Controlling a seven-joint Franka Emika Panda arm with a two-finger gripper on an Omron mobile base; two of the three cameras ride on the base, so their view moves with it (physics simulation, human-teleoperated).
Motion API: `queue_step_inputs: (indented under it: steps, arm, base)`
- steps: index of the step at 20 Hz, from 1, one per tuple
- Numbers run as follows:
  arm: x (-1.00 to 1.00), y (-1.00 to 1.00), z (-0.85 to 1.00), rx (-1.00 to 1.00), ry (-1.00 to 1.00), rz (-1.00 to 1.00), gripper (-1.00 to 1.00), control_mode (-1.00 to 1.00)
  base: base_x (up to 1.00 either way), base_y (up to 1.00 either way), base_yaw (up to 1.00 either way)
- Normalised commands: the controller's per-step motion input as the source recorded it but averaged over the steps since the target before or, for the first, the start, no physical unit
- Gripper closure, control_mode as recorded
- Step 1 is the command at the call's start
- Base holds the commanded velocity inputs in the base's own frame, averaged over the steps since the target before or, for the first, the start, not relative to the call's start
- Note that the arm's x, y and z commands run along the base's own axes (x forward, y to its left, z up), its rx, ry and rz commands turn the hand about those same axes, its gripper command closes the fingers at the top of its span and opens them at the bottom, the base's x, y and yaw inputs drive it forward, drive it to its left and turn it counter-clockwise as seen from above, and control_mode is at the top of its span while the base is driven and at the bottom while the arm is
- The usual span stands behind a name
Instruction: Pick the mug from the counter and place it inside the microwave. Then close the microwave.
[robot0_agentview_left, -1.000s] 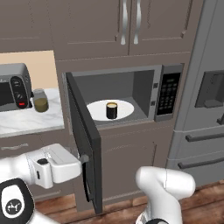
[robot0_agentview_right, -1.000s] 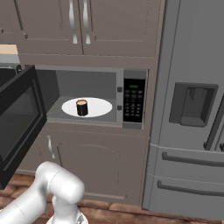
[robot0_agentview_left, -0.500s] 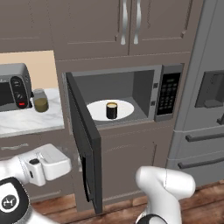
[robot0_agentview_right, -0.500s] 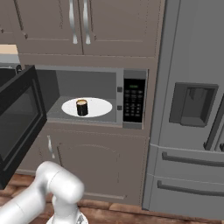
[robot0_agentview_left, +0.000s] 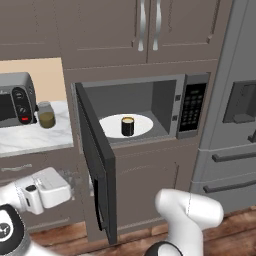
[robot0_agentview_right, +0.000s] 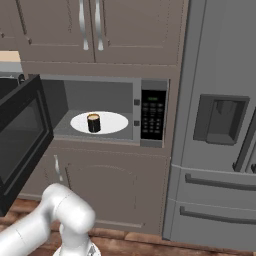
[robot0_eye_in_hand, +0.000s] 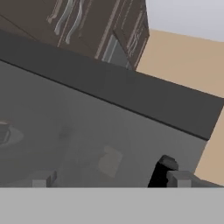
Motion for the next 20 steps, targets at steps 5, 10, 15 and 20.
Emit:
queue_step_inputs:
  steps: [5, 10, 15, 20]
  arm:
    - [0.00, 0.01, -0.38, 0.01, -0.04, 0.00, -1.00, -1.00]
    - [0.00, 0.00, -0.18, 0.01, -0.01, 0.00, -1.00, -1.00]
    - [0.00, 0.00, -0.03, 0.00, 0.00, 0.00, -1.00, -1.00]
    - [0.00, -0.29, 0.00, 0.06, 0.00, 0.00, -1.00, -1.00]
  base:
    - [0.00, 0.00, 0.00]
    - [0.00, 0.00, 0.00]
    - [0.00, 0.00, 0.00]
    - [0.00, 0.00, 0.00]
